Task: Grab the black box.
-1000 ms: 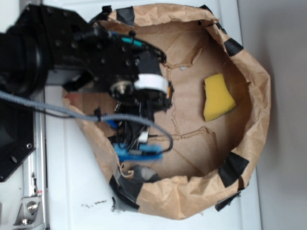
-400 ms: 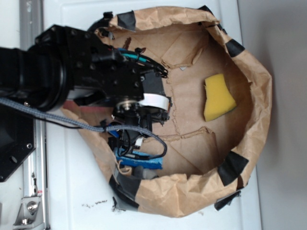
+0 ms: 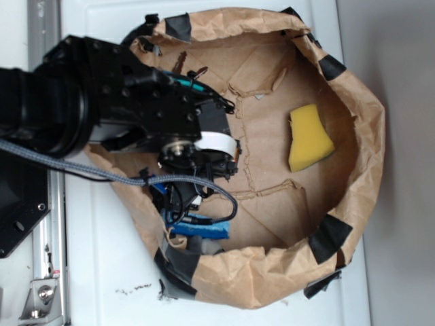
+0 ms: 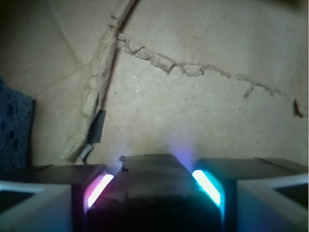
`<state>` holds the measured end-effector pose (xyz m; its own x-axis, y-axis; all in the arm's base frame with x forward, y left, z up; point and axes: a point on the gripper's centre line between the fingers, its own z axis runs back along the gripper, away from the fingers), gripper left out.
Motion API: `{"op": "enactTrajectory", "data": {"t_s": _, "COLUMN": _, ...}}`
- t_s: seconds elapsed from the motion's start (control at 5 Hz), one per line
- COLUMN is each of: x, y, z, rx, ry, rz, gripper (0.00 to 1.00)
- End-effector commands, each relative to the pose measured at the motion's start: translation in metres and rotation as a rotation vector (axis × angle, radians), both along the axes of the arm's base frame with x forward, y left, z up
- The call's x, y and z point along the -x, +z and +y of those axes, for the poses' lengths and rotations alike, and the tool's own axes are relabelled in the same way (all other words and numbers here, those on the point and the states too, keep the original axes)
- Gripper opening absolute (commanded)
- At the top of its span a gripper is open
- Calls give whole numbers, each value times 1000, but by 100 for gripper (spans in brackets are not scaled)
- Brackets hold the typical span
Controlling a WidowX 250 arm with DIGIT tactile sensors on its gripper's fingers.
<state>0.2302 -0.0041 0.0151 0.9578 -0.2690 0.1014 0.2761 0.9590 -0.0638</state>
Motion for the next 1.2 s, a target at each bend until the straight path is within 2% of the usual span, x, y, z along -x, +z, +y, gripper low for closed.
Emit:
{"op": "enactTrajectory", "data": {"t_s": 0.0, "x": -15, "y": 35, "z": 10, "rx": 5, "ry": 37, "rz": -46, "gripper": 0}}
{"op": "enactTrajectory", "data": {"t_s": 0.2, "x": -31, "y": 80, "z": 12, "rx": 12, "ry": 125, "rz": -57, "gripper": 0}}
{"op": "enactTrajectory", "data": {"t_s": 0.4, "x": -36, "y": 129, "z": 7, "rx": 53, "ry": 240, "rz": -60, "gripper": 0}}
{"op": "enactTrajectory", "data": {"t_s": 0.6, "x": -32, "y": 149, "z": 12, "rx": 23, "ry": 291, "rz": -110, "gripper": 0}}
{"op": "enactTrajectory", "data": {"t_s": 0.8, "x": -38, "y": 152, "z": 22, "rx": -23, "ry": 347, "rz": -153, "gripper": 0}}
{"op": "enactTrajectory", "data": {"t_s": 1.0, "x": -49, "y": 148, "z": 31, "rx": -47, "ry": 375, "rz": -169, "gripper": 0}}
